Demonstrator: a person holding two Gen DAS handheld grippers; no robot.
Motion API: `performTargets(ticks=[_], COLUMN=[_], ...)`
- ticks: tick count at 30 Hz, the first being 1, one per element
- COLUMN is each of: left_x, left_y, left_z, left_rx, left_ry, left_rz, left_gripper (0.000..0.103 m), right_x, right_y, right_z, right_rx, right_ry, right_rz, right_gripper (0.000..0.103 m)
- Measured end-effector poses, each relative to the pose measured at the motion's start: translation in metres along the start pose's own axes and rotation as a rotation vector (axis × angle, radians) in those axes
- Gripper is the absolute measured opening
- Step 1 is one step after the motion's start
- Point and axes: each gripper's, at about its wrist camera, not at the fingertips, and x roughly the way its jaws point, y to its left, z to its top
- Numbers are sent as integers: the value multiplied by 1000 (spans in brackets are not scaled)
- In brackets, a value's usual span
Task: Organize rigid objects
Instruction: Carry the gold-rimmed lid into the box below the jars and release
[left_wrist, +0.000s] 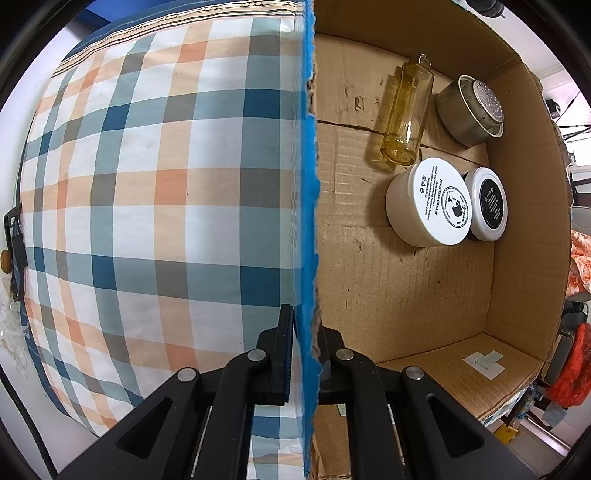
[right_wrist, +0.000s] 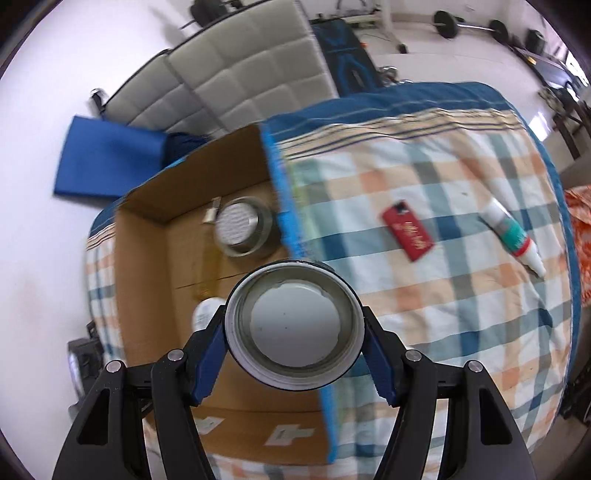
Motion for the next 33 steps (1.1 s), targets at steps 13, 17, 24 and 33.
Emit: performTargets(ticks=[13, 17, 24, 33], left_x=[0, 0, 0, 0], left_y=[0, 1, 1, 1], left_z=[-1, -1, 0, -1], left_rx=[-5, -5, -4, -1], left_ry=[-5, -5, -5, -4], left_rz=[-5, -6, -5, -4], left_gripper=[5, 5, 5, 5], right_x=[10, 21, 52, 92], right_y=[55, 61, 70, 85], right_z=[-28, -37, -60, -79], right_rx=[-91, -103, -109, -112], right_ry=[44, 71, 145, 225], right_rz=[39, 39, 66, 80], right_gripper=[69, 69, 69, 70])
